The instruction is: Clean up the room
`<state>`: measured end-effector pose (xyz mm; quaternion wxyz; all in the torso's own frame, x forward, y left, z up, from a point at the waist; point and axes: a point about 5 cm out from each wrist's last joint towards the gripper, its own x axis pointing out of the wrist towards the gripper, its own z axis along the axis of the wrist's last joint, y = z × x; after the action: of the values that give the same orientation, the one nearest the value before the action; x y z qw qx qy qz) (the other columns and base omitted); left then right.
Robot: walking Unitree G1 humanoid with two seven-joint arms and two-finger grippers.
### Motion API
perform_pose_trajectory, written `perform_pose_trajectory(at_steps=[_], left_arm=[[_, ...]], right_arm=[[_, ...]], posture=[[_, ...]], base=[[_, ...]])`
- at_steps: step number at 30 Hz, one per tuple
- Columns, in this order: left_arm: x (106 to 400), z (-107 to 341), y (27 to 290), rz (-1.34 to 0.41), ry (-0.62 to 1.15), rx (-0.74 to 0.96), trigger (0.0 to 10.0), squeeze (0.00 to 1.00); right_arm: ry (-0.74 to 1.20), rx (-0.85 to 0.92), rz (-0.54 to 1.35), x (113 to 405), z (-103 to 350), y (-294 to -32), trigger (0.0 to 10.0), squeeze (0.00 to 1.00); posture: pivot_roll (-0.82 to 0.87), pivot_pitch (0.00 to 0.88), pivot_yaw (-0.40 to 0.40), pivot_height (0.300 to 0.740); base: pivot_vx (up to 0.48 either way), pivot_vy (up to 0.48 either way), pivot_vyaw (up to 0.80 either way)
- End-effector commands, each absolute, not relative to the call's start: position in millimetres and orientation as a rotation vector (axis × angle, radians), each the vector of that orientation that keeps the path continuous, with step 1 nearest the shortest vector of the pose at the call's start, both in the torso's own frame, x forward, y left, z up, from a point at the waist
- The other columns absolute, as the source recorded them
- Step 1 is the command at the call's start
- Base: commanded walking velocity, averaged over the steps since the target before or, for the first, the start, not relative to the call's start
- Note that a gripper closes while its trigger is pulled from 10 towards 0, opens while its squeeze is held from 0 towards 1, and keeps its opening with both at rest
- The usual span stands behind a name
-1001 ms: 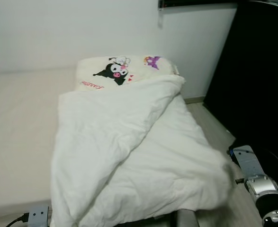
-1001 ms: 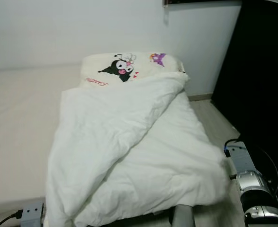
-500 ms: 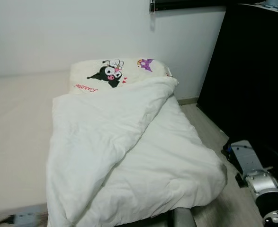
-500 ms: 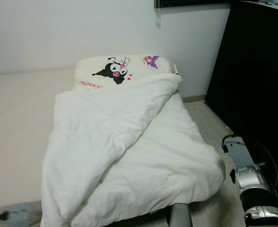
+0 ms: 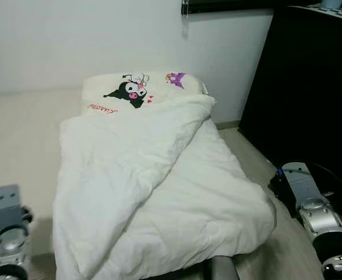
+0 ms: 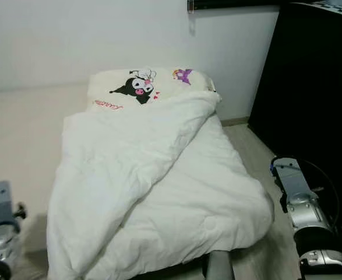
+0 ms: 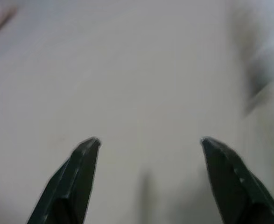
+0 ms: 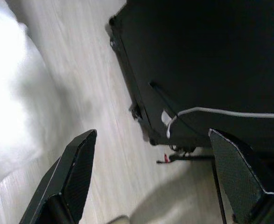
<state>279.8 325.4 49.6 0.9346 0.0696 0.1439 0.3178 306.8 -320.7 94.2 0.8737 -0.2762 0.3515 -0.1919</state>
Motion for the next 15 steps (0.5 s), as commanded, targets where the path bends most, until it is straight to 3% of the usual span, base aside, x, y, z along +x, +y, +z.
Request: perform_pose_trajectory(at_steps=[1,4,6,7,9,15], left_arm=[[304,79,317,0.555,0.118,0.035,10.0,0.00],[319,96,308,0.481,0.028,-0.037,10.0,0.00],[341,113,285,0.334,-0.038,-0.180,10.0,0.00],[341,113,285,0.334,-0.038,-0.180,10.0,0.00],[351,108,263,0.272,-0.003,-0.346,10.0,0.00],[350,95,256,0.357,0.079,-0.382,10.0,0.00]], right_arm=[[0.684,-0.571,-0.381,311,96,-313,10.0,0.91],[0.674,-0.571,-0.372,312,95,-310,10.0,0.84],[0.657,-0.568,-0.347,315,94,-304,10.0,0.73],[0.657,-0.568,-0.347,315,94,-304,10.0,0.73],[0.638,-0.564,-0.314,316,93,-294,10.0,0.70],[0.619,-0.534,-0.224,315,86,-271,10.0,0.66]], posture=[[-0.14,0.058,0.015,0.560],[-0.13,0.059,0.016,0.560],[-0.14,0.065,0.023,0.560],[-0.14,0.065,0.023,0.560],[-0.15,0.074,0.025,0.560],[-0.18,0.102,0.026,0.560]], base=[[0.000,0.000,0.00],[0.000,0.000,0.00],[0.000,0.000,0.00],[0.000,0.000,0.00],[0.000,0.000,0.00],[0.000,0.000,0.00]])
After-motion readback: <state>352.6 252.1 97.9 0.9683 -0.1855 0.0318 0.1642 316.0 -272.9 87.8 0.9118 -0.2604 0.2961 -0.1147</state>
